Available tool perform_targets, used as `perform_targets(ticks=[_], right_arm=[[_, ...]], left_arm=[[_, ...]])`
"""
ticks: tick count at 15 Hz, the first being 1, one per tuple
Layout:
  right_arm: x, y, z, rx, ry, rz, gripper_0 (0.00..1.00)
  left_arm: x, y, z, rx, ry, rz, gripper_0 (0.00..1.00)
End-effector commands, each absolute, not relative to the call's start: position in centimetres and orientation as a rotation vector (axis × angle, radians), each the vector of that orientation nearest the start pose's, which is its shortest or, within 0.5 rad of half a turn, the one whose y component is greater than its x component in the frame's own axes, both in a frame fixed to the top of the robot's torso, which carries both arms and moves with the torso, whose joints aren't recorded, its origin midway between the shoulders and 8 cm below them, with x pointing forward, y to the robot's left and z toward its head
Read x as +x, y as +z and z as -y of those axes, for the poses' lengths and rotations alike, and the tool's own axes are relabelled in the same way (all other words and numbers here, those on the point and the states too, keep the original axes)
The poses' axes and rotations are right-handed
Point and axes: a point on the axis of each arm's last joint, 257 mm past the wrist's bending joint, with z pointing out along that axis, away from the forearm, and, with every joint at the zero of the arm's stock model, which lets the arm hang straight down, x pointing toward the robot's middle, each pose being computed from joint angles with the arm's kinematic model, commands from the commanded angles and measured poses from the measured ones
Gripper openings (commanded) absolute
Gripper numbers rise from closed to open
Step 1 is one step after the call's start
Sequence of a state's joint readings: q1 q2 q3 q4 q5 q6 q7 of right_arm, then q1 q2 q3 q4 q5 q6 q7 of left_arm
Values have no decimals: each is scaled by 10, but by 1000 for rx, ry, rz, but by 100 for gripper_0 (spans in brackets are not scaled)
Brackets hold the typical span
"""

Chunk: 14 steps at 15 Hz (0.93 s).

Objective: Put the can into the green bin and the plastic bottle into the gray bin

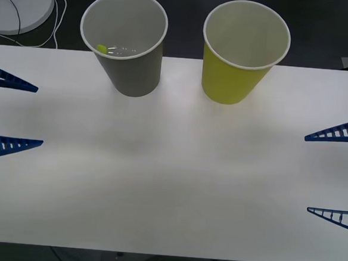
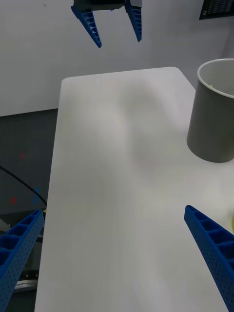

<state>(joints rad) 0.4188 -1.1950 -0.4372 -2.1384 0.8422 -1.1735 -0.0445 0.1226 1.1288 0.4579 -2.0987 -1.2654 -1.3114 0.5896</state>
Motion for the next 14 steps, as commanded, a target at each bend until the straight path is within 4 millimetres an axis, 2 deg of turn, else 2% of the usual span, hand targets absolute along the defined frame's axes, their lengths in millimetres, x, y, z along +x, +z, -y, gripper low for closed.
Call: perform_targets(ticks=[1,7,14], right_arm=[[277,-75,224,-1517,555,-1387,100],[277,-75,224,-1517,555,-1387,100],[277,-75,224,-1517,555,-1387,100]], left_arm=[[334,-79,-271,1436,-352,-1718,100],[307,-87,-284,1519,-431,-1637,100],[300,-92,-289,1576,-441,-1583,100]])
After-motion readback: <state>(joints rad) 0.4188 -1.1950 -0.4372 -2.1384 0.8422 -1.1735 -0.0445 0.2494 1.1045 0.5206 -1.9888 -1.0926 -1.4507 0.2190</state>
